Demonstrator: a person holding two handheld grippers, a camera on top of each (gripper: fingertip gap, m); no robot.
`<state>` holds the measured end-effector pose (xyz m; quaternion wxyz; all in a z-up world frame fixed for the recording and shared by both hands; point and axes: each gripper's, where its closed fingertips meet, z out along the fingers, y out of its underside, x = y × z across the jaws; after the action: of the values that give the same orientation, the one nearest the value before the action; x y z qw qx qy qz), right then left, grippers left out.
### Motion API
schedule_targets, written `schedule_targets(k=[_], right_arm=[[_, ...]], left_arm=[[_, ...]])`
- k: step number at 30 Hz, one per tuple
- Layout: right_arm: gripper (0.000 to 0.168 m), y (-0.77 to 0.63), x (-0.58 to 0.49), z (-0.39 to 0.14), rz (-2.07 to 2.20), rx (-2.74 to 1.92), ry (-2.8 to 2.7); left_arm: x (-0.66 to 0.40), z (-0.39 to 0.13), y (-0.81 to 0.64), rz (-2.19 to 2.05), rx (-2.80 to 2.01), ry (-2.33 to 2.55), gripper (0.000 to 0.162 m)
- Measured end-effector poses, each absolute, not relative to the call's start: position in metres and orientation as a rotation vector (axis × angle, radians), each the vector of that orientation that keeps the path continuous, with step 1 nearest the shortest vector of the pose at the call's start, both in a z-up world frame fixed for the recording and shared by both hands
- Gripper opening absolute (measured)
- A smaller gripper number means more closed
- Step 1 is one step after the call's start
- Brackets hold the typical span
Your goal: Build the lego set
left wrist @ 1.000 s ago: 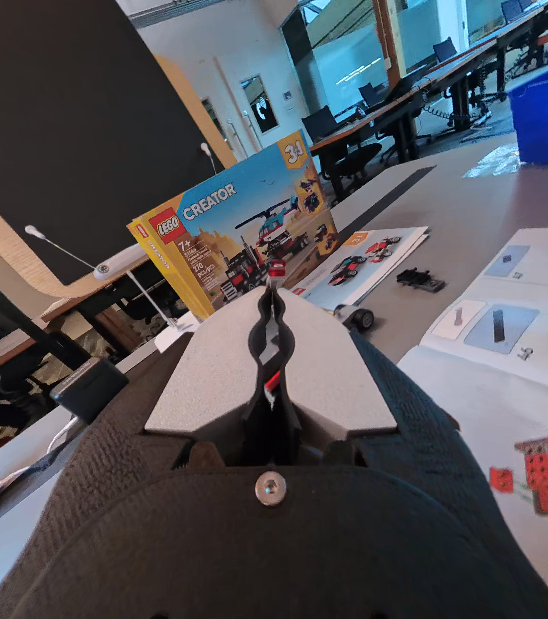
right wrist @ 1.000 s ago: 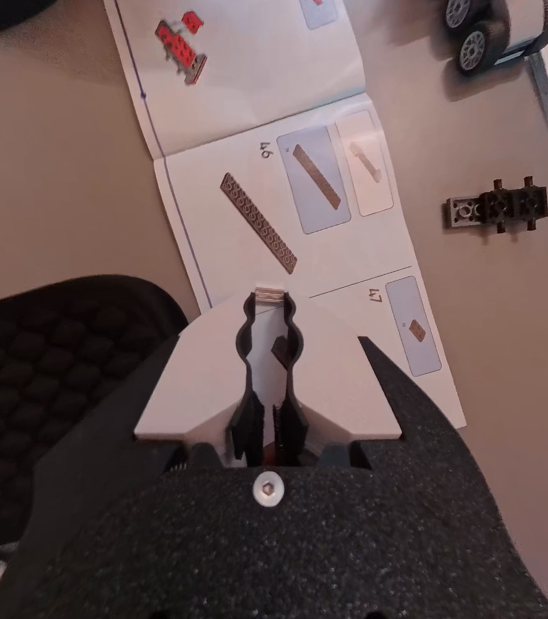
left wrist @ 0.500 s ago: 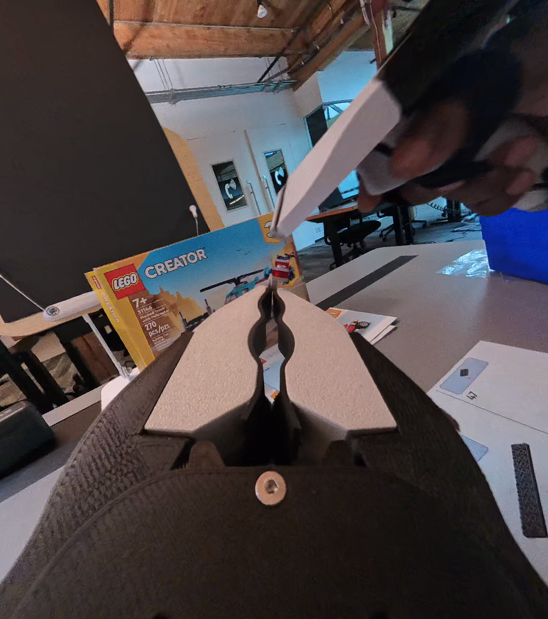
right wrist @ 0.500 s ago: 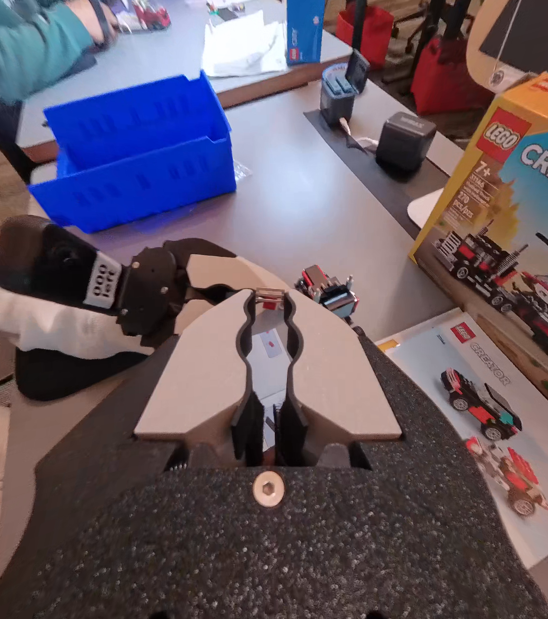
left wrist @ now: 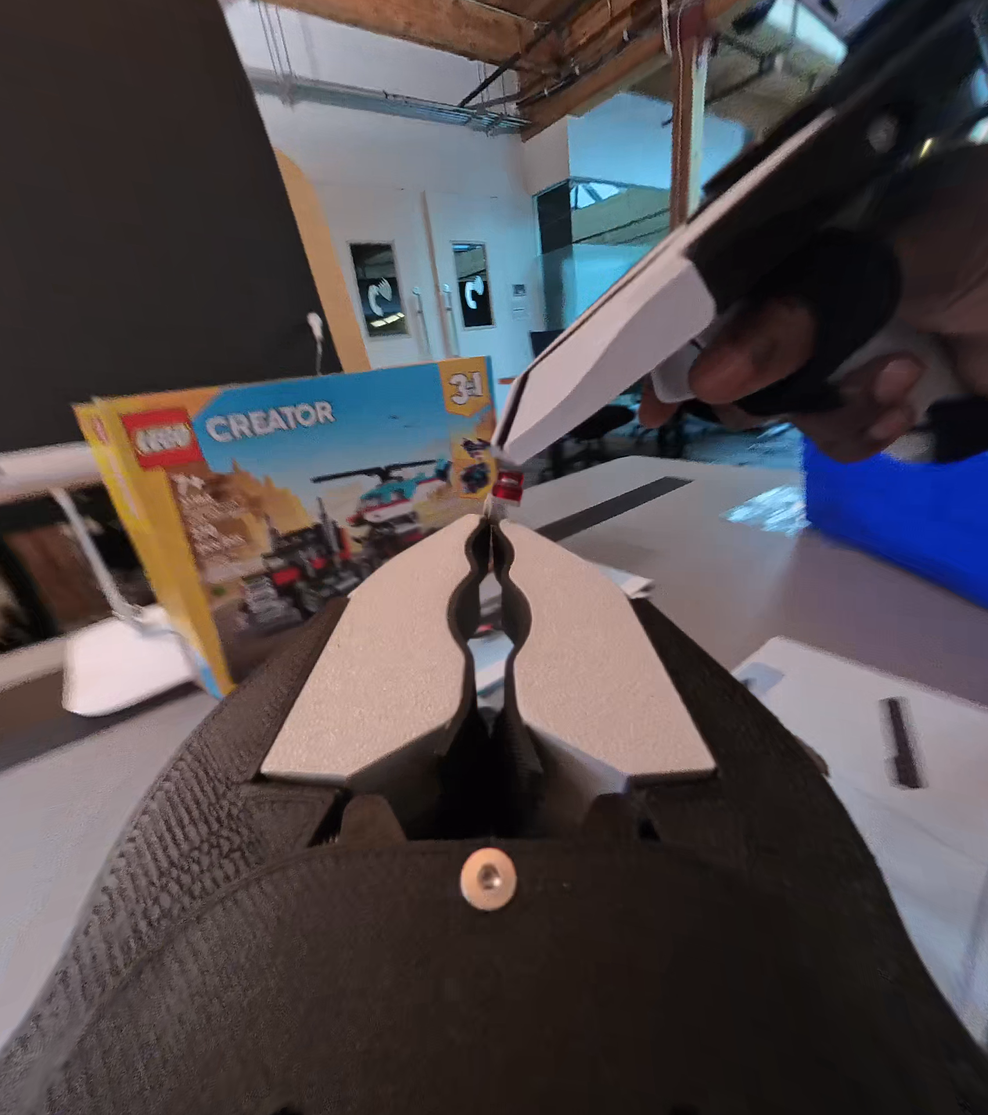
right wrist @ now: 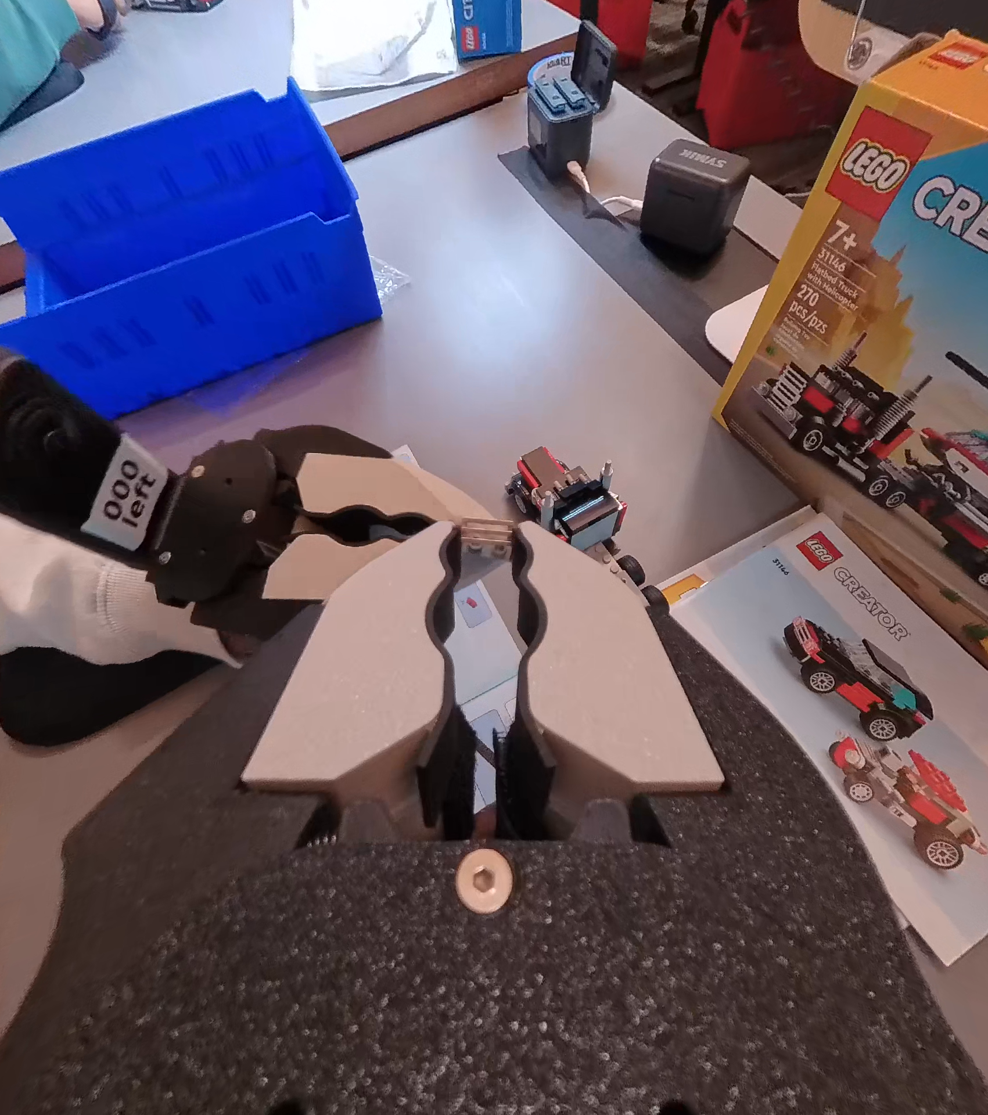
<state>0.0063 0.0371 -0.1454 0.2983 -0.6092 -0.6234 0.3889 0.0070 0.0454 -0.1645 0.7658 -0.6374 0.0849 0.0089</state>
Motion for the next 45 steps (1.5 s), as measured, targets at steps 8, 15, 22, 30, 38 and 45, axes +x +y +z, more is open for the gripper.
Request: schedule_targets(k=[8, 15, 22, 30, 38, 45], right_arm=[[0.016, -0.012, 0.059, -0.122, 1.02, -0.999, -2.445], [0.016, -0.051, 0.071, -0.125, 0.954, -0.482, -2.778], [0.016, -0.082, 0.08, -0.14, 0.84, -0.284, -2.994], [0.016, -0.078, 0.081, -0.155, 0.777, -0.326, -3.043], [0.017, -0.078, 0.076, -0.157, 0.773, -0.336, -3.048], [0.017, -0.078, 0.075, -0.156, 0.763, -0.349, -3.053]], left_arm=[[0.063, -0.147, -0.003, -0.874, -1.174, 0.52, 0.001], [0.071, -0.151, -0.062, -1.591, -1.068, 0.878, 0.001], [0.087, -0.167, -0.076, -1.675, -1.127, 0.972, 0.001], [0.093, -0.171, -0.079, -1.699, -1.135, 0.998, 0.001], [0.09, -0.168, -0.08, -1.691, -1.108, 0.992, 0.001], [0.089, -0.168, -0.079, -1.688, -1.103, 0.985, 0.001]])
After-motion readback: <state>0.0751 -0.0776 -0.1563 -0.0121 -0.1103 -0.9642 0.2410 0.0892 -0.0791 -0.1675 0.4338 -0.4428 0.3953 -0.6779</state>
